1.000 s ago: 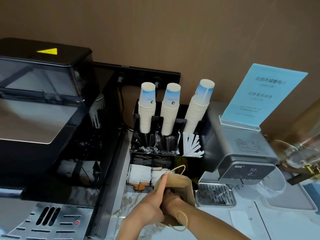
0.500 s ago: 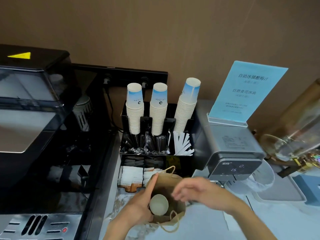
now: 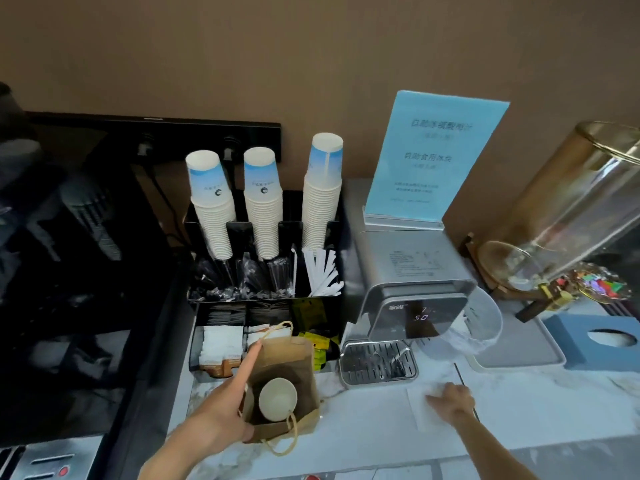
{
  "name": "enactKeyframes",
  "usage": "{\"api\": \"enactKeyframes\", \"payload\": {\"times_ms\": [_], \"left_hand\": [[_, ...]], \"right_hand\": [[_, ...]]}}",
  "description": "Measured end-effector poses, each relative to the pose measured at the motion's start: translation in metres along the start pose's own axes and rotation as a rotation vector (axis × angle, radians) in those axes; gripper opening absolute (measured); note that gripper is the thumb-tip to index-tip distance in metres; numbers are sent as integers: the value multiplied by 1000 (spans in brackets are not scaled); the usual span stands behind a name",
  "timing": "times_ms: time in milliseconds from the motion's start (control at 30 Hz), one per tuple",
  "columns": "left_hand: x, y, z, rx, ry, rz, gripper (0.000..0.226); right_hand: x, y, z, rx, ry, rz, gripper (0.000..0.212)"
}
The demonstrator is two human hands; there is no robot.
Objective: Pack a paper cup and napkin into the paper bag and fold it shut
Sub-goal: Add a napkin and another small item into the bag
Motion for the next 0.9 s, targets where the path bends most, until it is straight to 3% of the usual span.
{"api": "enactKeyframes", "payload": {"times_ms": [100,233,367,467,567,667,800,900], "left_hand": [[2,1,1,9,-27,-6,121],[2,0,0,10,-23,11,122],[2,-2,-1,-14,-12,15,123],[2,-1,-1,-6,-6,16,122],[3,2,-1,7,-4,19,121],[3,2,-5,17,-10,35,122],[5,4,-9,26,-6,39,123],[6,5,-10,27,-6,47,125]], "right_hand": [[22,5,1,30,62,49,71],[37,12,1,89,82,-19,57],[41,8,-8,7,237,-29,47],[39,-10,-12,11,506,-134,42],[27,-52,-24,1,886,-384,30],[2,-103,-48,-166,1012,-595,37],[-33,-162,-89,-401,1059,-643,49],[-44,-203,-133,-620,1036,-793,32]]}}
Point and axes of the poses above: each hand's wrist, its own y-axis towards the middle knuckle, its own x-axis out of the palm, z = x × y, the point moved 2 cm from there along y, towards the middle knuckle, and after that the axes turned 5 degrees about -z, right-handed, at the moved point
